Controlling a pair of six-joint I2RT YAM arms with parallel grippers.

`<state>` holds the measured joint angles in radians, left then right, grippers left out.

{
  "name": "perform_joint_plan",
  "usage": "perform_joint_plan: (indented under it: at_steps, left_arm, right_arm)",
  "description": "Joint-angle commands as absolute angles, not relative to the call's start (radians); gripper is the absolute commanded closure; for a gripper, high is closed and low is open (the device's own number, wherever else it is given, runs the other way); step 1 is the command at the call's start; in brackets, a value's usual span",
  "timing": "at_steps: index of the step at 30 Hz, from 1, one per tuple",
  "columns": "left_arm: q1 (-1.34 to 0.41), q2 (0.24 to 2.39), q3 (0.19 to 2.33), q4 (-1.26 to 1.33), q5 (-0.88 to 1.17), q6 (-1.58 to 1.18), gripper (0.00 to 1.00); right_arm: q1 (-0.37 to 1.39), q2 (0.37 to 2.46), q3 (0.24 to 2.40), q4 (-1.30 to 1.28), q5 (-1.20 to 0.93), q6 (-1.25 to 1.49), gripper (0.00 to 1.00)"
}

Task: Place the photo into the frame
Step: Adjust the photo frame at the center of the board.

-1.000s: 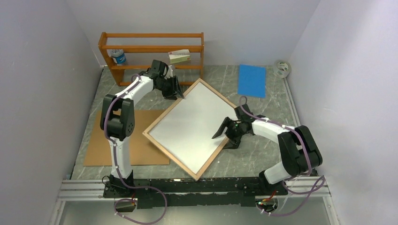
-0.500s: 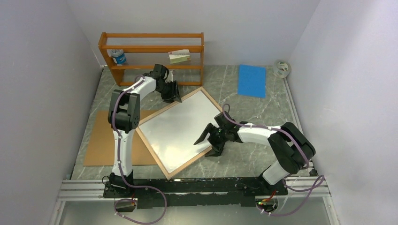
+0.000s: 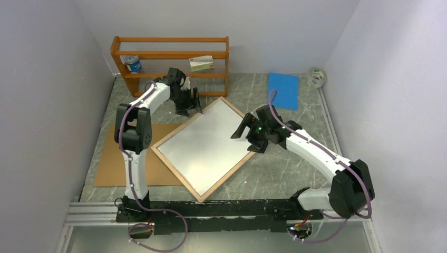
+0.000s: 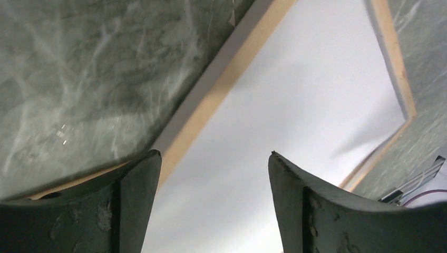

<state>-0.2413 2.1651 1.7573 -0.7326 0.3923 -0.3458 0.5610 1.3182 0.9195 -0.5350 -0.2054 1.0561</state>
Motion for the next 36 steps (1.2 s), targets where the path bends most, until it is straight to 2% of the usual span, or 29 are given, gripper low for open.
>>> perform_joint_plan:
  at_steps: [1,5,7,11,16,20,25,29,31,36]
  left_arm:
    - [-0.220,2.030,1.722,-0.764,0.351,-0.359,0.20]
    - [-0.199,1.948,1.661,-0.806,0.214,-0.419,0.19]
    - [-0.182,1.882,1.596,-0.819,0.159,-0.480,0.18]
    - [-0.160,1.714,1.396,-0.848,0.014,-0.646,0.16]
    - [-0.147,1.523,1.111,-0.825,-0.074,-0.859,0.15]
    - [-0.135,1.444,0.976,-0.783,-0.054,-0.906,0.14]
    - [-0.132,1.420,0.897,-0.790,-0.081,-0.935,0.14]
    - [-0.128,1.446,0.848,-0.700,-0.030,-0.895,0.14]
    - [-0.126,1.473,0.831,-0.628,0.031,-0.873,0.16]
    - [-0.124,1.522,0.890,-0.498,0.205,-0.756,0.30]
  right_arm:
    - [0.489,1.277,0.906,-0.615,-0.157,0.971,0.01]
    - [0.381,1.244,0.863,-0.561,-0.167,0.852,0.01]
    - [0.332,1.281,0.927,-0.505,-0.169,0.748,0.02]
    - [0.309,1.494,1.153,-0.501,-0.074,0.555,0.02]
    - [0.283,1.768,1.353,-0.518,-0.004,0.428,0.03]
    - [0.268,1.915,1.451,-0.546,0.020,0.397,0.04]
    - [0.267,1.933,1.457,-0.510,-0.080,0.378,0.04]
    - [0.267,1.941,1.428,-0.500,-0.156,0.365,0.04]
    - [0.267,1.945,1.412,-0.500,-0.171,0.366,0.05]
    - [0.267,1.869,1.319,-0.508,-0.190,0.399,0.06]
